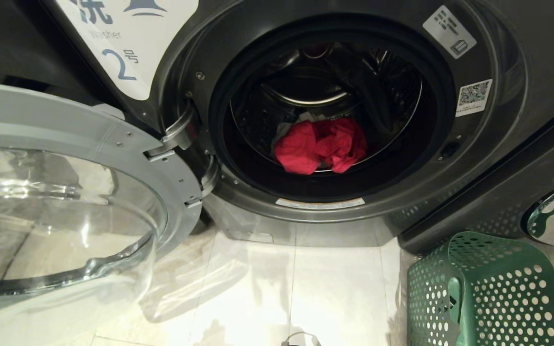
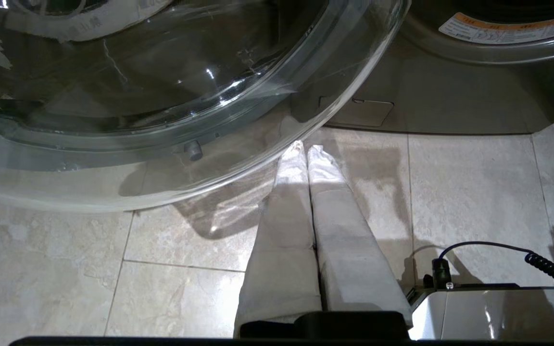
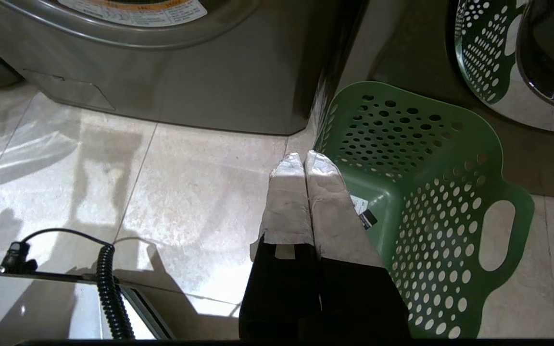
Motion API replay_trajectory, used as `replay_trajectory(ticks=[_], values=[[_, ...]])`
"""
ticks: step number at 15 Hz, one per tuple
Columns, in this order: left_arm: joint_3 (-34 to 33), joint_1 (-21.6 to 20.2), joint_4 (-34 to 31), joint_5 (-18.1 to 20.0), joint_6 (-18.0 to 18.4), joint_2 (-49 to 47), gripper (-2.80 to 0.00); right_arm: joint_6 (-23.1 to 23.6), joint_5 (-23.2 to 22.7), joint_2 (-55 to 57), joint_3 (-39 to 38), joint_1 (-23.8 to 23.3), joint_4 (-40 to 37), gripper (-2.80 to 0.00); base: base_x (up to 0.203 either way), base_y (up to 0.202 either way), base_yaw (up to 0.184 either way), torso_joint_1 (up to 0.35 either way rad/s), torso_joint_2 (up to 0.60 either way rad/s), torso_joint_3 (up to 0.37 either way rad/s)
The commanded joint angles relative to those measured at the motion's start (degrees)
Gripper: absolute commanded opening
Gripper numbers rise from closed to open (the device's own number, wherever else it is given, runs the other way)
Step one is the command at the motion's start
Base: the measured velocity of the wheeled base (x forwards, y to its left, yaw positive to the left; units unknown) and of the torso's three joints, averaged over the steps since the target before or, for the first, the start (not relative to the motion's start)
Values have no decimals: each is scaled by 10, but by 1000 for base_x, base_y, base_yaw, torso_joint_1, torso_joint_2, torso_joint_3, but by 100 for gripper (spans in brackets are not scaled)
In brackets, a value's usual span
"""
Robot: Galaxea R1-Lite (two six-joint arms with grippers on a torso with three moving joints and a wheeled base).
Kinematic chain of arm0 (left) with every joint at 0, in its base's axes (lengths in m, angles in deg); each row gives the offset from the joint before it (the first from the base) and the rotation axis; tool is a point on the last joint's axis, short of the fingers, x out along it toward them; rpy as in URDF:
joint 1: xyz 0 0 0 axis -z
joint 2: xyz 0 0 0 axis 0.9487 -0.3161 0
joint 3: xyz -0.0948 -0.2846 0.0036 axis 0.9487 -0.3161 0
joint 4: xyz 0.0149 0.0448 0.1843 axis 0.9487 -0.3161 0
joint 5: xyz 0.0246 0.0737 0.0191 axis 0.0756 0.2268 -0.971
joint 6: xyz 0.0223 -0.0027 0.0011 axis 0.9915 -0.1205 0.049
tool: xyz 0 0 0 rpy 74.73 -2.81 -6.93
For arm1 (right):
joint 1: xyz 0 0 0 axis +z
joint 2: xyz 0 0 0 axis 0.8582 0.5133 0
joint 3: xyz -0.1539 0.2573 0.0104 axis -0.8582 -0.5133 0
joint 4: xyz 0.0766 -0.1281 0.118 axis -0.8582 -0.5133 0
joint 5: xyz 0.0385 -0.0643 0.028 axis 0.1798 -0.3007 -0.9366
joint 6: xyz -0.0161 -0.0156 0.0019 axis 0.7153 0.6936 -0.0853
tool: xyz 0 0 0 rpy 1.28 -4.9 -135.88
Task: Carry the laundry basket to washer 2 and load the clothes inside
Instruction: Close the washing machine door with the left hand
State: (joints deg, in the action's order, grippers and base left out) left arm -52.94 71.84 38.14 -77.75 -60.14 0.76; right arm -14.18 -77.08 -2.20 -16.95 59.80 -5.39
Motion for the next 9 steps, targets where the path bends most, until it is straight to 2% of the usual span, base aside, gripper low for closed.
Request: replay_trajectory(ticks=[1,9], values=[[0,0,0,0,0,-1,-280,0,0,2,0,0,0,-280,0,0,0,-6,7,173],[0,0,0,0,1,-1,-280,1,0,2,0,0,0,-280,0,0,0,3,1,201]])
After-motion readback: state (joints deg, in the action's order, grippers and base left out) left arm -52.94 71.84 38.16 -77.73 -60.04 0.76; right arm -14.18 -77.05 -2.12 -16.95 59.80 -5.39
